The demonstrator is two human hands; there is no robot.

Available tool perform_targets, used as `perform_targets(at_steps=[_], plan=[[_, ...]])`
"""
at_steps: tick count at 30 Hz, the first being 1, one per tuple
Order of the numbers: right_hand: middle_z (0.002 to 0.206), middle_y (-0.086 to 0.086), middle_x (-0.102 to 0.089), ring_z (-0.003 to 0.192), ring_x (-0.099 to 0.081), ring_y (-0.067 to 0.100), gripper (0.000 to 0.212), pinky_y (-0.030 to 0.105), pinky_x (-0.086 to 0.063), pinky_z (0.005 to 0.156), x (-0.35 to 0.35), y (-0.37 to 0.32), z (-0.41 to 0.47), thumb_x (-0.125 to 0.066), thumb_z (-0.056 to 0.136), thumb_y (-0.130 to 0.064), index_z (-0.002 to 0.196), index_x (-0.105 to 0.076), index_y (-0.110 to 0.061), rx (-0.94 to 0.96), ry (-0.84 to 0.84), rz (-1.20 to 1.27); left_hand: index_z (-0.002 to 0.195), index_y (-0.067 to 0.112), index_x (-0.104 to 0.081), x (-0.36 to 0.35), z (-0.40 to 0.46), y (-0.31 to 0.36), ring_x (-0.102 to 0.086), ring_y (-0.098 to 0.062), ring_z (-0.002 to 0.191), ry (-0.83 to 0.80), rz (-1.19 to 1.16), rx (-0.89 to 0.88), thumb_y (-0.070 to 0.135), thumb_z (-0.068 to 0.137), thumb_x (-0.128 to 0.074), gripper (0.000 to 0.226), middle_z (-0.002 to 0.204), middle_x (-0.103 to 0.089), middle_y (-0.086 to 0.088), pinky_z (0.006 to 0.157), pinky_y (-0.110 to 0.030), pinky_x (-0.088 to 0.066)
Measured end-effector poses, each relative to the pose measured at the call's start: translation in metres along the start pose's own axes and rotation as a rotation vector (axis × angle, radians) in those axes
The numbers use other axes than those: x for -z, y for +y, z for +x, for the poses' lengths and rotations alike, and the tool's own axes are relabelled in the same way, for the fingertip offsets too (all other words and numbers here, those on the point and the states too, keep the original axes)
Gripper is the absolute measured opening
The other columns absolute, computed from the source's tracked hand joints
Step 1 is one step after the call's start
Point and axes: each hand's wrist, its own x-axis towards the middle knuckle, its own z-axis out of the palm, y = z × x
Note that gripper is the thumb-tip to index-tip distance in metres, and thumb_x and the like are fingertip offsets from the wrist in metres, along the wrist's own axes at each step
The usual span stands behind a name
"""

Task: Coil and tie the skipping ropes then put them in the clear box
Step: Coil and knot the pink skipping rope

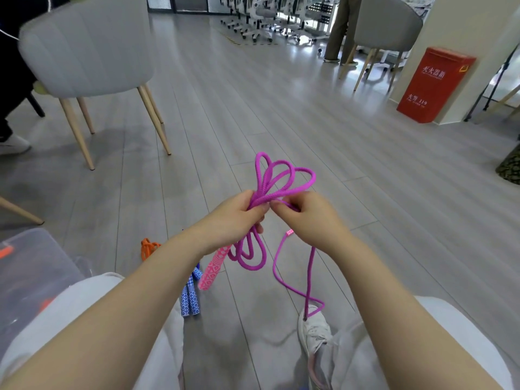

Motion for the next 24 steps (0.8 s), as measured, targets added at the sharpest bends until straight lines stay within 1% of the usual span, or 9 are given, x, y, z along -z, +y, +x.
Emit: perform_targets(at_steps=[2,4,6,8,10,12,15,20,24], plan=[[0.056,-0.003,-0.041,0.053,-0.038,0.013,0.043,0.028,-0.032,0.055,0.007,0.001,0.003,-0.058,0.093,-0.046,0.071,-0.056,-0.009,-0.031,0.03,0.071,0.09,0.016,-0.054,0.007,0.004,0.0,-0.062,-0.012,0.062,0.128,-0.187,-0.013,0.019,0.1,-0.048,0.012,0.073,-0.053,0.001,0.069,-0.038,-0.05],[0.06,-0.001,-0.046,0.054,-0.04,0.012,0.043,0.029,-0.034,0.058,0.021,0.005,0.004,-0.059,0.091,-0.048,0.075,-0.063,-0.008,-0.052,0.08,0.154,0.083,0.016,-0.051,0.022,0.01,0.001,-0.057,-0.009,0.055,0.349,-0.308,-0.038,0.014,0.1,-0.047,0.018,0.068,-0.052,0.001,0.062,-0.029,-0.047],[0.064,0.001,-0.05,0.057,-0.043,0.013,0.041,0.029,-0.036,0.061,0.039,0.008,0.002,-0.06,0.091,-0.047,0.075,-0.065,-0.01,-0.072,0.126,0.222,0.082,0.017,-0.05,0.042,0.015,-0.001,-0.055,-0.008,0.055,0.567,-0.421,-0.076,0.016,0.101,-0.046,0.02,0.066,-0.052,0.002,0.057,-0.025,-0.046],[0.068,0.004,-0.05,0.062,-0.043,0.015,0.039,0.031,-0.037,0.064,0.051,0.012,0.0,-0.061,0.091,-0.043,0.079,-0.066,-0.007,-0.106,0.162,0.3,0.088,0.019,-0.051,0.057,0.018,-0.006,-0.055,-0.01,0.059,0.664,-0.581,-0.083,0.022,0.102,-0.044,0.016,0.065,-0.051,0.007,0.059,-0.026,-0.047],[0.071,0.003,-0.051,0.065,-0.043,0.016,0.031,0.033,-0.036,0.066,0.053,0.014,0.001,-0.059,0.094,-0.037,0.081,-0.066,-0.009,-0.156,0.172,0.389,0.091,0.021,-0.051,0.058,0.018,-0.01,-0.055,-0.011,0.061,0.651,-0.6,-0.068,0.024,0.103,-0.044,0.014,0.065,-0.05,0.008,0.061,-0.027,-0.048],[0.07,-0.002,-0.053,0.062,-0.044,0.015,0.023,0.033,-0.038,0.066,0.045,0.012,0.002,-0.054,0.096,-0.029,0.081,-0.066,-0.017,-0.17,0.148,0.463,0.087,0.019,-0.05,0.045,0.017,-0.01,-0.055,-0.011,0.061,0.579,-0.508,-0.058,0.023,0.102,-0.045,0.016,0.068,-0.05,0.006,0.062,-0.026,-0.049],[0.068,-0.003,-0.051,0.059,-0.042,0.01,0.023,0.026,-0.036,0.06,0.026,0.0,0.0,-0.048,0.1,-0.021,0.084,-0.065,-0.019,-0.108,0.069,0.479,0.087,0.018,-0.05,0.022,0.014,-0.005,-0.057,-0.01,0.061,0.432,-0.449,-0.073,0.024,0.102,-0.045,0.017,0.068,-0.051,0.006,0.062,-0.025,-0.05],[0.069,0.0,-0.053,0.065,-0.046,0.015,0.02,0.033,-0.04,0.066,0.006,-0.014,-0.002,-0.052,0.097,-0.025,0.089,-0.067,-0.015,-0.065,0.041,0.392,0.095,0.016,-0.053,0.003,0.009,0.001,-0.06,-0.015,0.071,0.232,-0.512,-0.088,0.03,0.101,-0.047,0.016,0.071,-0.053,0.005,0.07,-0.03,-0.051],[0.067,-0.005,-0.057,0.061,-0.049,0.009,0.019,0.03,-0.042,0.063,-0.005,-0.017,-0.001,-0.054,0.095,-0.027,0.081,-0.065,-0.021,-0.032,0.011,0.327,0.096,0.015,-0.054,-0.005,0.004,0.005,-0.061,-0.01,0.071,0.176,-0.399,-0.115,0.03,0.094,-0.058,0.016,0.077,-0.059,0.002,0.066,-0.024,-0.052]])
